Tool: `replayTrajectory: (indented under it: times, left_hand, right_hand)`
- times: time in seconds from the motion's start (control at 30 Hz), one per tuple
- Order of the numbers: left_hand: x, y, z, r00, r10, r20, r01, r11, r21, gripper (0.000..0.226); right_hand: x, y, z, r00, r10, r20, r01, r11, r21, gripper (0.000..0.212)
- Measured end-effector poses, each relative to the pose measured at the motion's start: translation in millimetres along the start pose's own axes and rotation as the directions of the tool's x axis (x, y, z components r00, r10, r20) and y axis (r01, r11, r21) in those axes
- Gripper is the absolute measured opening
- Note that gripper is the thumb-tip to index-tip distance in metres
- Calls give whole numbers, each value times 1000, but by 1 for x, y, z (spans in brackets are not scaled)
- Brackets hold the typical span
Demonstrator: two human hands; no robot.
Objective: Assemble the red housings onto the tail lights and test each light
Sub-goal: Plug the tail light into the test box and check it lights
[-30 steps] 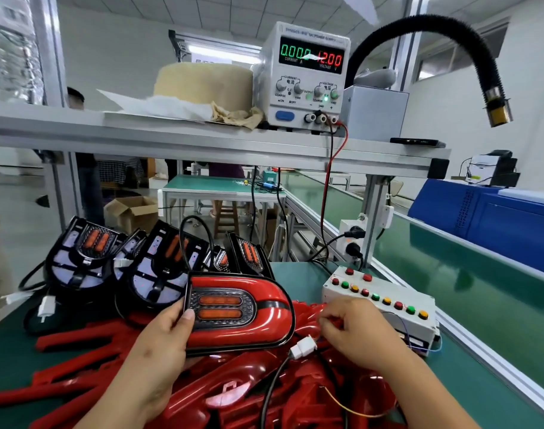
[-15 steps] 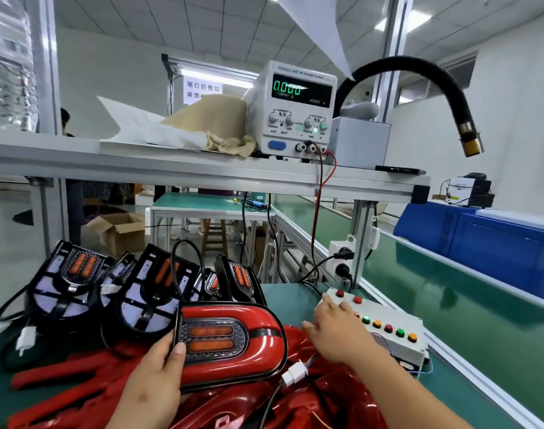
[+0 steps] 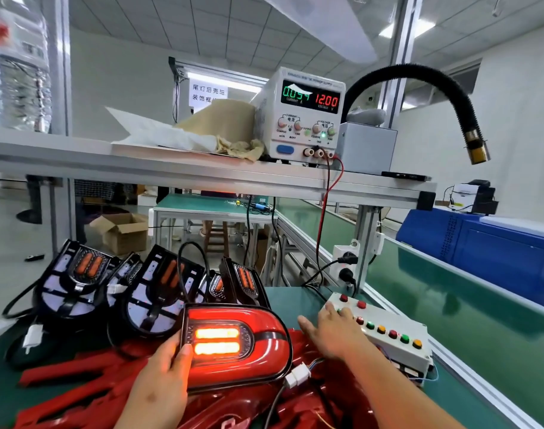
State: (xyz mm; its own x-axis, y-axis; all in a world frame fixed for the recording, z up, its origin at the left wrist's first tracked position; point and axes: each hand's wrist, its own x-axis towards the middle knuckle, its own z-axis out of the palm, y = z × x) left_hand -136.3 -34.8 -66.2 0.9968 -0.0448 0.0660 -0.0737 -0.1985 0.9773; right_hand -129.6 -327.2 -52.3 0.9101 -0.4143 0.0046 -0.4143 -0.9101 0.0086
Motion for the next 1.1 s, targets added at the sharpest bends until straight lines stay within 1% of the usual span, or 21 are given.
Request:
replayTrajectory:
  times: [0.1,0.17,0.2,0.3,0.43,0.47,0.53,0.57,0.67,0.73,0.83,0.93,1.1]
  left_hand:
    - [2,-2,0,1000,-18,6,18,999,-43,30]
    - [3,-2,0,1000,-17,16,18,998,-64,27]
    - [3,-2,0,1000,-17,20,19,997,-76,25]
    - [2,0,1,999,-32,27,35,991,-129,25]
    - [0,2,1,999,-31,39,37,987,-158,26]
    - [0,2,1,999,-22,48,30,986,-161,27]
    - [-1,2,1,998,-6,61,16,988,-155,28]
    - [-2,2,0,998,-2,62,11,989,-149,29]
    - [-1,0,0,998,-7,64,16,989,-145,34]
    - [0,-2,1,998,5,59,4,990,-138,35]
    - [1,-4,2,999,41,27,-38,995,-88,29]
    - [4,-6,4,999,18,33,-14,992,-123,28]
    - [8,-11,5,1000,18,4,-17,990,-139,27]
  right_hand:
    - [3,2,5,1000,-7,11,7,1000,-20,73]
    - [3,3,6,1000,-8,2,8,1000,-1,72]
    - [4,3,7,1000,-4,-3,4,1000,9,74]
    - [4,4,7,1000,-22,4,22,1000,1,92]
    - [2,4,6,999,-35,11,35,999,0,109]
    - [1,4,6,1000,-20,3,20,1000,18,104]
    - [-2,6,4,999,28,-36,-25,997,73,84]
    - [-3,9,3,997,50,-55,-46,995,86,81]
    - [-7,14,1,994,97,-51,-95,995,37,85]
    - [-13,15,0,992,120,-38,-119,992,37,87]
    - [-18,14,-1,993,112,-24,-112,994,14,87]
    - [-19,14,-2,994,107,-2,-107,994,1,87]
    - [-17,15,1,993,120,-18,-119,993,23,89]
